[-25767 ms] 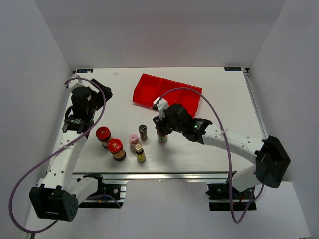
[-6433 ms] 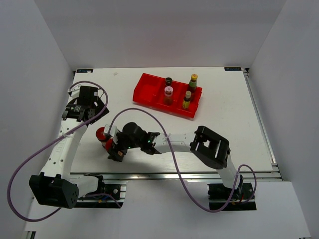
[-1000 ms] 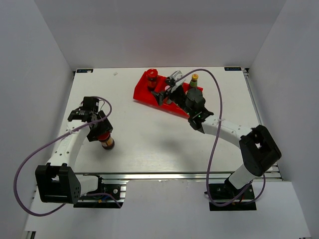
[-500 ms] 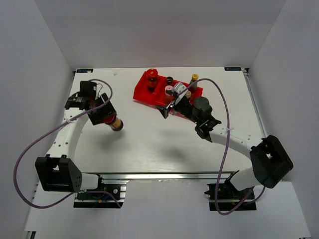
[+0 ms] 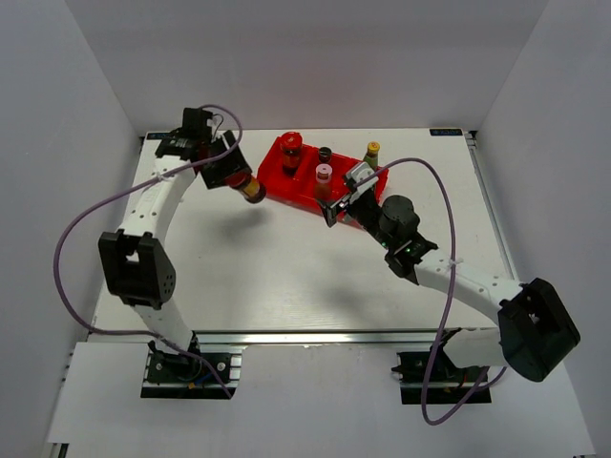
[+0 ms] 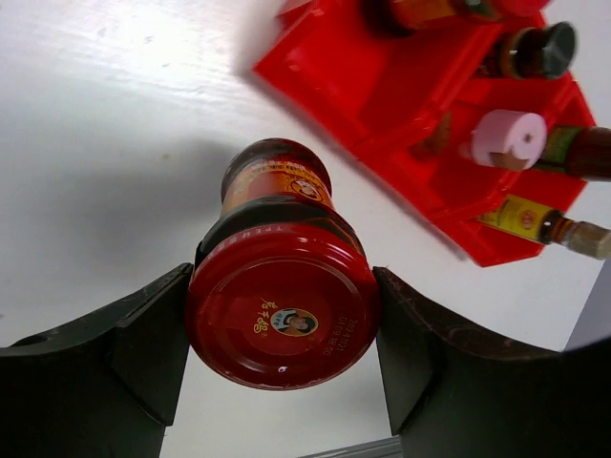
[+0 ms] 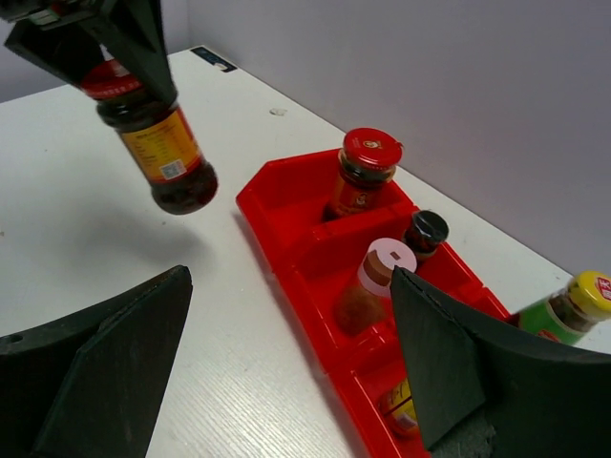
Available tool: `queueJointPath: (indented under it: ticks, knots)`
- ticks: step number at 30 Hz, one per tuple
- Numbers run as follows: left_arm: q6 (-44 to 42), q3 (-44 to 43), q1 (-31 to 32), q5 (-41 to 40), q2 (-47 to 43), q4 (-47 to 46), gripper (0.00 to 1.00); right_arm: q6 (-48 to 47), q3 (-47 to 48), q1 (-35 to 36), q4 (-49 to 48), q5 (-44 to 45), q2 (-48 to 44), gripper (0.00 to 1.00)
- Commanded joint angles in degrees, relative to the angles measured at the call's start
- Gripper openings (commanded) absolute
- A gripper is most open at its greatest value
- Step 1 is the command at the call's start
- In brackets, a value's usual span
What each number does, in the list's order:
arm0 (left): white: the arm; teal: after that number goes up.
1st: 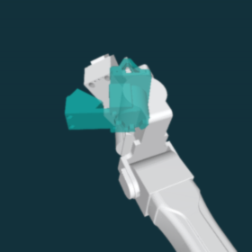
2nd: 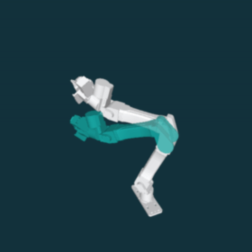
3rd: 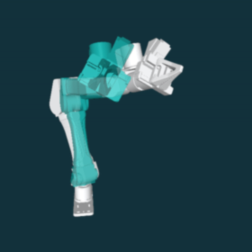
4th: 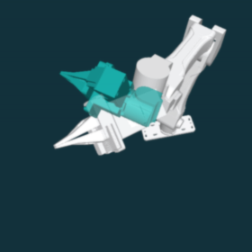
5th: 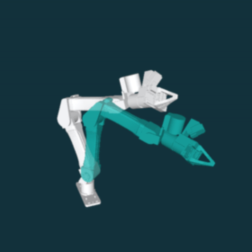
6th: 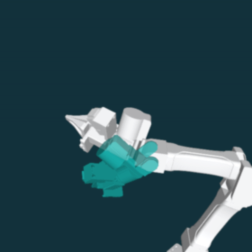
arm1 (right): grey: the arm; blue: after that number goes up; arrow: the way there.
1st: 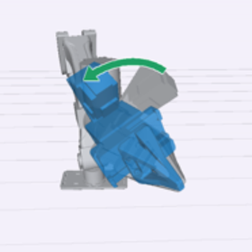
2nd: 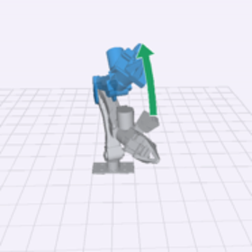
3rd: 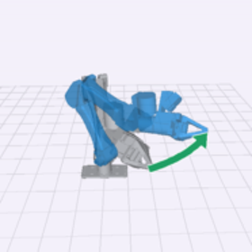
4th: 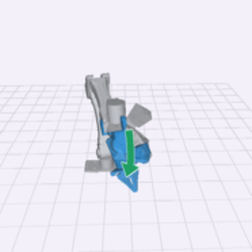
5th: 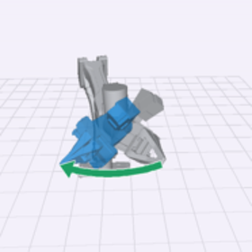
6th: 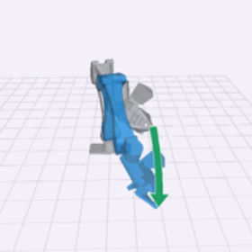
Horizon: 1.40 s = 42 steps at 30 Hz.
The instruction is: Organize the condiment bottles
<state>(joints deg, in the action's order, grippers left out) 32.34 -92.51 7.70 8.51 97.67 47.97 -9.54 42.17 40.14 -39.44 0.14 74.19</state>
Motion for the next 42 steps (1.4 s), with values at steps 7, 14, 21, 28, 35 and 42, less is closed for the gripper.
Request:
queueJointPath:
  ticks: [7, 14, 21, 28, 35, 42]
  knots:
    - [-2.3, -23.5, 5.7, -3.4, 10.9, -1.4, 0.18, 0.2, -5.6, -0.1, -1.2, 6.2, -6.6, 0.89]
    - [-3.9, -31.5, 7.5, -3.8, 17.4, -2.1, 0.19, 0.4, -8.4, -0.2, 0.9, 10.9, -11.1, 0.89]
    - [-4.7, -32.7, 8.1, -3.1, 20.5, -5.4, 0.22, 0.7, -9.2, -0.2, 2.3, 12.4, -12.9, 0.89]
    - [-5.5, -34.4, 8.9, -5.5, 24.7, -5.7, 0.22, 1.3, -10.4, -0.2, 3.1, 13.5, -13.8, 0.89]
    - [-5.6, -33.3, 9.5, -5.6, 25.7, -8.3, 0.21, 1.5, -9.8, -0.2, 3.7, 13.4, -12.4, 0.89]
    - [-6.2, -34.3, 9.7, -5.9, 28.0, -7.6, 0.3, 1.5, -9.7, -0.2, 3.8, 13.7, -11.6, 0.89]
